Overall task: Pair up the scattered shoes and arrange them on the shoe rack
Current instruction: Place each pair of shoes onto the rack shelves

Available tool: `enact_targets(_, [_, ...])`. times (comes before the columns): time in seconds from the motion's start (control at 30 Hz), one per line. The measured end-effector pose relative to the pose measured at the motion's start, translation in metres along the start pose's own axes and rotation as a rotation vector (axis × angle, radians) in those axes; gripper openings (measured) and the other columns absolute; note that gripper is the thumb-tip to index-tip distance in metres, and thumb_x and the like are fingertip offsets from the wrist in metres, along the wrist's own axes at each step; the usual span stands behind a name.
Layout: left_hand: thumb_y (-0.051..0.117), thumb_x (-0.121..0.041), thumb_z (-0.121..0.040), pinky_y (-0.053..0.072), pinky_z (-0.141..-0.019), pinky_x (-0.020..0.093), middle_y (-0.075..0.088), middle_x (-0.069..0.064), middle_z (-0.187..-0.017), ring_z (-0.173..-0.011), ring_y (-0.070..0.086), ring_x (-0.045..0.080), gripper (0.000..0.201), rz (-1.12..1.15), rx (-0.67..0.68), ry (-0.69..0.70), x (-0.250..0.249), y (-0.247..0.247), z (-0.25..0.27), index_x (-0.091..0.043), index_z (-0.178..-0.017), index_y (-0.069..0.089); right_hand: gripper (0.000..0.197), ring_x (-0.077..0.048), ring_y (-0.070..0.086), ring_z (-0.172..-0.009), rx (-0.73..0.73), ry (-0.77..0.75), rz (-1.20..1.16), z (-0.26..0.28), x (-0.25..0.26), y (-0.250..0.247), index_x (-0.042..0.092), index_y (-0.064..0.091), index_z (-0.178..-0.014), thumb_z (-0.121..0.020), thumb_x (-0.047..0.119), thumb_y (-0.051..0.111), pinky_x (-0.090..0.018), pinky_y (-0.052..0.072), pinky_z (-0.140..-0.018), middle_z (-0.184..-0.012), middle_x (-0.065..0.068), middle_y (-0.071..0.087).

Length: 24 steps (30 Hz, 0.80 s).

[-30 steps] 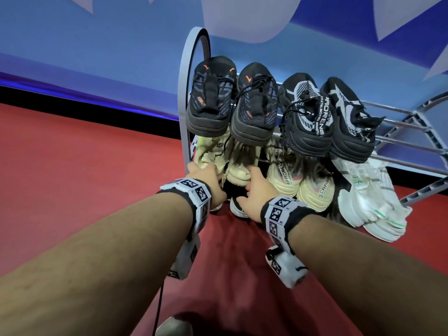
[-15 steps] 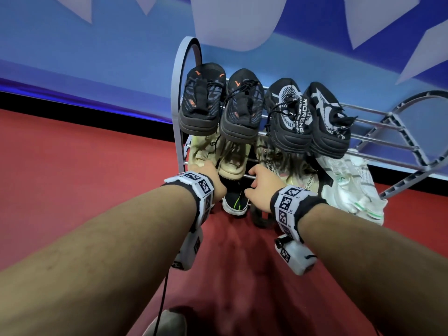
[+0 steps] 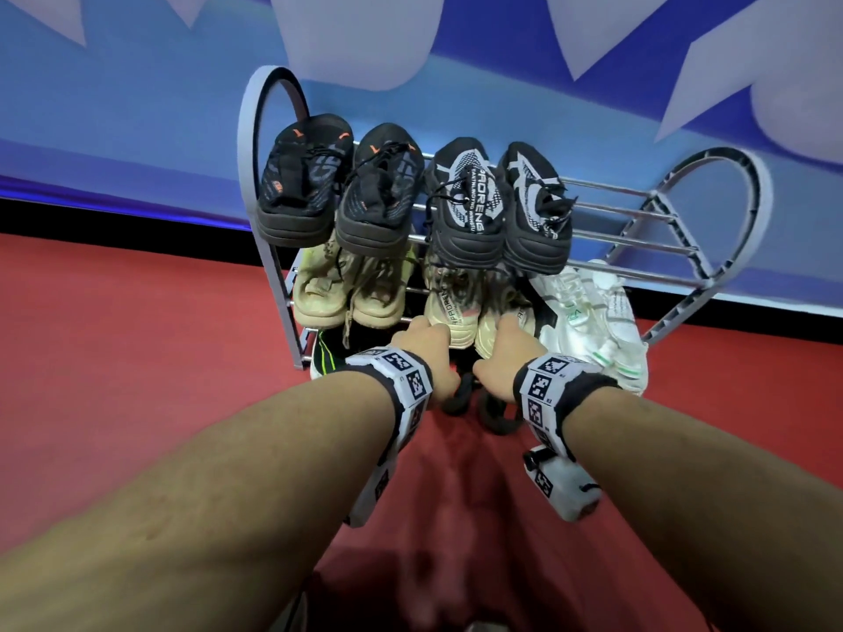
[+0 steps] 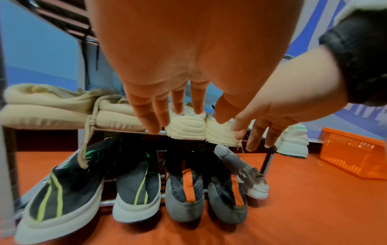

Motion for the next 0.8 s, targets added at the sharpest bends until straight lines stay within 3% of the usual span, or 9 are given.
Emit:
enact_targets(0.1, [0.063, -0.028, -0.081, 0.047, -0.093, 0.041, 0.043, 0.008, -0.131, -0.115, 0.053, 0.032, 0.049, -0.022, 0.014, 0.025, -0.009, 0.007, -0.010, -0.012, -0.125, 0.052, 0.055, -0.022, 0.055, -0.064, 0.018, 0.047, -0.025, -0.004, -0.019, 0.003, 0.013, 0.029, -0.126, -0.082, 0.024, 0.059, -0.031, 0.042, -0.057, -0.079, -0.006, 0.055])
enact_targets(0.17, [0.063, -0.029, -0.078, 0.047, -0.093, 0.043, 0.036, 0.008, -0.138, -0.116, 0.052, 0.033, 0.050, -0.033, 0.024, 0.045, -0.012, 0.010, -0.016, -0.014, -0.124, 0.051, 0.061, -0.022, 0.056, -0.063, 0.016, 0.065, -0.038, -0.007, -0.027, 0.006, 0.015, 0.025, -0.130, -0.080, 0.025, 0.059, -0.032, 0.045, -0.059, -0.076, -0.006, 0.054])
enact_targets(0.27, [0.064, -0.029, -0.077, 0.047, -0.093, 0.042, 0.019, 0.009, -0.151, -0.119, 0.049, 0.037, 0.049, -0.066, 0.050, 0.033, -0.012, 0.013, -0.022, -0.021, -0.124, 0.052, 0.075, -0.024, 0.056, -0.067, 0.002, 0.084, -0.075, -0.013, -0.034, 0.009, 0.020, 0.018, -0.139, -0.077, 0.026, 0.060, -0.034, 0.048, -0.064, -0.076, -0.003, 0.052])
enact_targets(0.4, [0.064, -0.031, -0.074, 0.045, -0.097, 0.046, 0.007, 0.008, -0.158, -0.122, 0.046, 0.041, 0.049, -0.110, 0.091, 0.040, -0.007, 0.016, -0.033, -0.031, -0.122, 0.052, 0.089, -0.021, 0.058, -0.065, 0.012, 0.088, -0.152, -0.016, -0.032, 0.016, 0.027, 0.011, -0.146, -0.075, 0.029, 0.064, -0.028, 0.045, -0.057, -0.084, -0.005, 0.058])
enact_targets(0.53, [0.062, -0.029, -0.073, 0.045, -0.093, 0.047, 0.030, 0.004, -0.139, -0.110, 0.050, 0.038, 0.043, -0.130, 0.121, 0.062, -0.009, 0.012, -0.043, -0.036, -0.115, 0.055, 0.101, -0.025, 0.059, -0.075, -0.003, 0.116, -0.140, -0.014, -0.032, 0.024, 0.042, 0.000, -0.148, -0.072, 0.030, 0.064, -0.030, 0.049, -0.063, -0.110, -0.013, 0.057])
enact_targets(0.63, [0.063, -0.024, -0.082, 0.039, -0.089, 0.036, 0.041, 0.001, -0.119, -0.096, 0.049, 0.029, 0.028, -0.135, 0.094, 0.052, -0.020, 0.015, -0.046, -0.031, -0.108, 0.057, 0.101, -0.028, 0.056, -0.088, 0.018, 0.092, -0.149, -0.012, -0.035, 0.024, 0.047, -0.001, -0.149, -0.074, 0.032, 0.066, -0.030, 0.046, -0.073, -0.126, -0.016, 0.046])
enact_targets(0.7, [0.059, -0.018, -0.088, 0.028, -0.081, 0.032, 0.039, 0.000, -0.105, -0.085, 0.040, 0.023, 0.022, -0.152, 0.077, 0.039, -0.025, 0.017, -0.048, -0.032, -0.103, 0.051, 0.101, -0.032, 0.056, -0.103, 0.042, 0.086, -0.170, -0.011, -0.036, 0.023, 0.048, 0.001, -0.149, -0.074, 0.033, 0.067, -0.031, 0.047, -0.081, -0.133, -0.016, 0.040])
enact_targets(0.8, [0.059, -0.029, -0.084, 0.039, -0.078, 0.035, 0.035, -0.005, -0.106, -0.081, 0.044, 0.022, 0.032, -0.192, 0.139, 0.081, -0.022, 0.018, -0.051, -0.028, -0.115, 0.053, 0.098, -0.034, 0.055, -0.108, 0.085, 0.083, -0.167, -0.009, -0.038, 0.025, 0.047, 0.008, -0.149, -0.072, 0.033, 0.068, -0.031, 0.045, -0.081, -0.140, -0.015, 0.030])
Point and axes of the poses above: each hand's wrist, its own z-axis away from the middle knuckle, its own y-axis out of the palm, x = y × z, the point moved 6 cm from there along -z, towards the middle knuckle
